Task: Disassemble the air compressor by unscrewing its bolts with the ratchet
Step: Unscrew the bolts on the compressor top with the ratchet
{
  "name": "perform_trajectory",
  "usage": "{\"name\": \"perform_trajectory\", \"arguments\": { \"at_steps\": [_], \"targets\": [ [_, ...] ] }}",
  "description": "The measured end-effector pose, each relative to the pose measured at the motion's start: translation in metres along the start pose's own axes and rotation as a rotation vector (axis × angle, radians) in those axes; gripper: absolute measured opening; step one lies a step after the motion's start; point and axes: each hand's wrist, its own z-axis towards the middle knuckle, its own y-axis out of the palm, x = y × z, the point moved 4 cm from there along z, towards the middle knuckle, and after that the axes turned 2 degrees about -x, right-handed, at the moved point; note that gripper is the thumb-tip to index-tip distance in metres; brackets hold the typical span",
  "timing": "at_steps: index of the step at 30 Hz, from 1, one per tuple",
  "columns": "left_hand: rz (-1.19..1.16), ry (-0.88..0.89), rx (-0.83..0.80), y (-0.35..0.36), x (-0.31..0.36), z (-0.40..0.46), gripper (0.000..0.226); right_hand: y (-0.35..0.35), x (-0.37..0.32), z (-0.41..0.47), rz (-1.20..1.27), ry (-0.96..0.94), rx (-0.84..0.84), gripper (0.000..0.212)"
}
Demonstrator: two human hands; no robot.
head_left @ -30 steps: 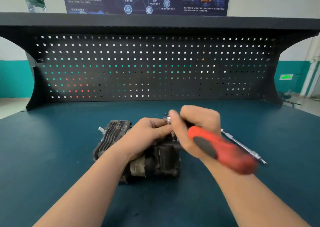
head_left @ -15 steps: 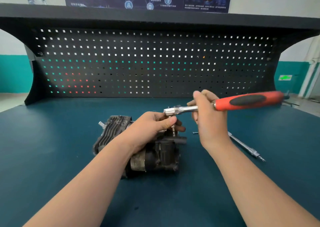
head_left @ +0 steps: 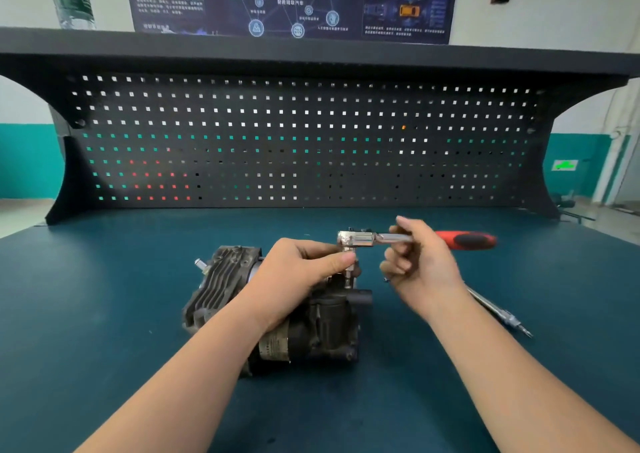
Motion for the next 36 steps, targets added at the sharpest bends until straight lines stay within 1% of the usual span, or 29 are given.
{"name": "perform_trajectory", "arguments": {
  "at_steps": [2, 3, 4, 5, 6, 8, 9, 10, 11, 12, 13, 14, 15, 16, 17, 19, 20, 21, 23, 25, 26, 27, 28, 29, 31, 32, 34, 35, 36],
  "targets": [
    [0.008, -0.004, 0.002, 0.002, 0.001, -0.001, 0.008, -0.002, 0.010, 0.004, 0.092, 0.055, 0.071, 0.029],
    [-0.003, -0.021, -0.019, 0.003, 0.002, 0.000, 0.012, 0.000, 0.009, 0.002, 0.109, 0.022, 0.090, 0.031],
    [-0.017, -0.039, -0.052, 0.003, 0.000, 0.000, 0.017, 0.005, 0.004, -0.002, 0.081, -0.071, 0.092, 0.033],
    [-0.025, -0.061, -0.078, 0.004, 0.001, 0.000, 0.021, 0.011, -0.004, -0.008, -0.022, -0.225, 0.082, 0.037],
    [-0.018, -0.071, -0.096, 0.003, 0.001, -0.001, 0.022, 0.019, -0.015, -0.018, -0.222, -0.432, 0.066, 0.041],
    [0.038, -0.051, -0.093, 0.005, 0.003, 0.000, 0.016, 0.043, -0.030, -0.048, -0.757, -0.952, -0.011, 0.045],
    [0.080, -0.028, -0.068, 0.005, 0.004, 0.000, 0.014, 0.058, -0.029, -0.065, -0.968, -1.189, -0.134, 0.044],
    [0.132, -0.001, -0.043, 0.007, 0.007, 0.000, 0.018, 0.068, -0.022, -0.079, -1.111, -1.391, -0.300, 0.042],
    [0.179, 0.020, -0.022, 0.007, 0.009, -0.001, 0.023, 0.074, -0.016, -0.088, -1.200, -1.548, -0.414, 0.041],
    [0.216, 0.041, -0.015, 0.006, 0.009, -0.002, 0.029, 0.075, -0.013, -0.090, -1.232, -1.626, -0.464, 0.039],
    [0.221, 0.053, -0.021, 0.006, 0.010, -0.003, 0.029, 0.072, -0.016, -0.088, -1.219, -1.604, -0.442, 0.036],
    [0.190, 0.053, -0.037, 0.006, 0.009, -0.004, 0.021, 0.065, -0.022, -0.081, -1.153, -1.482, -0.363, 0.033],
    [0.150, 0.034, -0.033, 0.006, 0.009, -0.005, 0.013, 0.056, -0.030, -0.070, -1.035, -1.285, -0.267, 0.035],
    [0.108, 0.017, -0.018, 0.005, 0.007, -0.006, 0.010, 0.046, -0.034, -0.058, -0.913, -1.050, -0.184, 0.035],
    [0.084, 0.000, 0.007, 0.004, 0.006, -0.005, 0.010, 0.036, -0.035, -0.045, -0.771, -0.814, -0.144, 0.034],
    [0.057, -0.009, 0.042, 0.002, 0.004, -0.004, 0.010, 0.019, -0.023, -0.021, -0.420, -0.382, -0.130, 0.028],
    [0.048, -0.009, 0.053, 0.001, 0.003, -0.003, 0.009, 0.012, -0.014, -0.012, -0.253, -0.207, -0.101, 0.025],
    [0.035, -0.011, 0.069, -0.001, 0.002, -0.004, 0.008, 0.007, -0.006, -0.005, -0.128, -0.079, -0.056, 0.023],
    [0.030, -0.008, 0.091, -0.002, 0.003, -0.006, 0.007, 0.001, 0.009, 0.002, 0.033, 0.039, 0.035, 0.024],
    [0.016, -0.020, 0.077, -0.001, 0.002, -0.004, 0.009, 0.000, 0.013, 0.006, 0.102, 0.055, 0.102, 0.027],
    [-0.005, -0.032, 0.040, 0.000, 0.002, -0.003, 0.011, 0.002, 0.010, 0.006, 0.102, 0.020, 0.119, 0.027],
    [-0.029, -0.050, -0.007, 0.002, 0.002, -0.003, 0.014, 0.006, 0.004, 0.003, 0.076, -0.060, 0.119, 0.029],
    [-0.055, -0.069, -0.050, 0.002, 0.000, -0.001, 0.017, 0.011, -0.004, -0.001, -0.004, -0.193, 0.109, 0.032],
    [-0.081, -0.091, -0.076, 0.002, 0.000, 0.000, 0.019, 0.018, -0.013, -0.010, -0.173, -0.376, 0.099, 0.037],
    [-0.093, -0.095, -0.081, 0.003, 0.002, -0.001, 0.018, 0.041, -0.030, -0.040, -0.677, -0.844, 0.063, 0.038],
    [-0.046, -0.058, -0.061, 0.003, 0.004, -0.001, 0.016, 0.057, -0.032, -0.058, -0.886, -1.079, -0.025, 0.034],
    [0.125, 0.017, -0.019, 0.004, 0.009, -0.004, 0.017, 0.081, -0.021, -0.085, -1.129, -1.440, -0.347, 0.025],
    [0.188, 0.032, -0.015, 0.005, 0.010, -0.005, 0.019, 0.084, -0.015, -0.090, -1.191, -1.546, -0.444, 0.031],
    [0.219, 0.042, -0.017, 0.005, 0.010, -0.005, 0.022, 0.083, -0.013, -0.091, -1.205, -1.575, -0.484, 0.038]
  ]
}}
